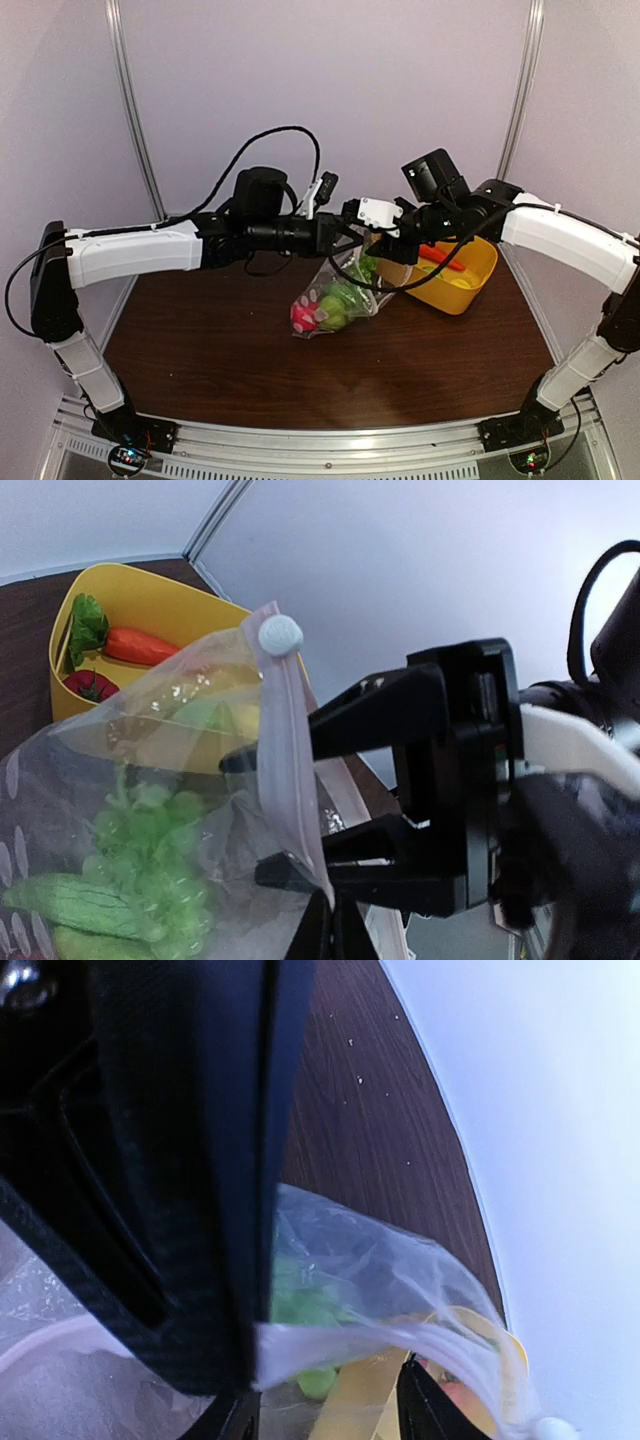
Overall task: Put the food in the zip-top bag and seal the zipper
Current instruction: Place the fake fruit in the zipper food storage bag, then adjust the zipper food storage bag at the center of the board.
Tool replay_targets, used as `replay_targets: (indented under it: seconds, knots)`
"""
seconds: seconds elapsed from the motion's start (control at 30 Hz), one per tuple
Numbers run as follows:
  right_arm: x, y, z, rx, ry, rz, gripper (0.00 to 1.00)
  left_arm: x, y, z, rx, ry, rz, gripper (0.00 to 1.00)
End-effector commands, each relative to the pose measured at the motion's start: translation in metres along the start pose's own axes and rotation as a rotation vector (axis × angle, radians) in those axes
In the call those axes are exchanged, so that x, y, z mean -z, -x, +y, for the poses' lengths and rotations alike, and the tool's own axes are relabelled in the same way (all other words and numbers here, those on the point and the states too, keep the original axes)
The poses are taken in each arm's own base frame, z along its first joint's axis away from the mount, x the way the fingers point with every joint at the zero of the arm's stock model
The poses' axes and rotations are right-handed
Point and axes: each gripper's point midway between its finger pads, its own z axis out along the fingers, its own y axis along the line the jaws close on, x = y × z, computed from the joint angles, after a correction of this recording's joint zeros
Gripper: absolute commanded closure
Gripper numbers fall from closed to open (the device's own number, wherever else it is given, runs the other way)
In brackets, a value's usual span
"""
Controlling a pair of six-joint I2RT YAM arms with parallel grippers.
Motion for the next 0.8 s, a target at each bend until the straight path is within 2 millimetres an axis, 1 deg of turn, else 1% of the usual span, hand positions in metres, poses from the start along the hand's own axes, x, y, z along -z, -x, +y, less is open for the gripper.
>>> replay_targets:
  seconds: [0.0, 0.03, 0.1, 0.13, 0.2, 0.27, 0.33, 0.4, 0.53, 0.63, 0.67, 0.73, 0.77]
  knots:
    - [0.044, 0.017, -0.024, -0.141, -0.002, -0.117, 0.50, 0.017, 0.017, -0.015, -0.050, -0.008, -0.086, 1.00]
    - [0.051, 0.015, -0.026, -0.174, 0.011, -0.128, 0.48, 0.019, 0.018, -0.014, -0.054, 0.001, -0.097, 1.00]
    - [0.062, 0.010, -0.028, -0.239, 0.028, -0.134, 0.39, 0.023, 0.019, -0.011, -0.064, 0.025, -0.116, 1.00]
    - [0.064, 0.005, -0.032, -0.285, 0.016, -0.130, 0.38, 0.024, 0.019, -0.009, -0.067, 0.033, -0.121, 1.00]
    - [0.064, -0.006, -0.042, -0.413, -0.016, -0.107, 0.39, 0.024, 0.020, -0.006, -0.072, 0.047, -0.128, 1.00]
    - [0.058, -0.022, -0.047, -0.522, -0.043, -0.072, 0.43, 0.023, 0.021, -0.002, -0.070, 0.062, -0.136, 1.00]
    - [0.050, -0.034, -0.041, -0.596, -0.021, -0.045, 0.46, 0.022, 0.021, 0.000, -0.067, 0.070, -0.141, 1.00]
    - [0.042, -0.040, -0.029, -0.647, 0.035, -0.034, 0.46, 0.020, 0.022, 0.001, -0.068, 0.070, -0.142, 1.00]
    - [0.032, -0.035, -0.006, -0.716, 0.182, -0.057, 0.43, 0.016, 0.022, 0.003, -0.065, 0.070, -0.137, 1.00]
    - [0.024, -0.033, 0.002, -0.748, 0.240, -0.064, 0.43, 0.015, 0.022, 0.003, -0.060, 0.068, -0.138, 1.00]
    - [0.020, -0.035, 0.003, -0.758, 0.247, -0.053, 0.44, 0.015, 0.022, 0.003, -0.060, 0.067, -0.139, 1.00]
    - [0.012, -0.039, 0.006, -0.768, 0.264, -0.025, 0.54, 0.015, 0.022, 0.003, -0.059, 0.071, -0.138, 1.00]
    - [0.009, -0.039, 0.008, -0.768, 0.278, -0.017, 0.63, 0.016, 0.022, 0.003, -0.060, 0.074, -0.137, 1.00]
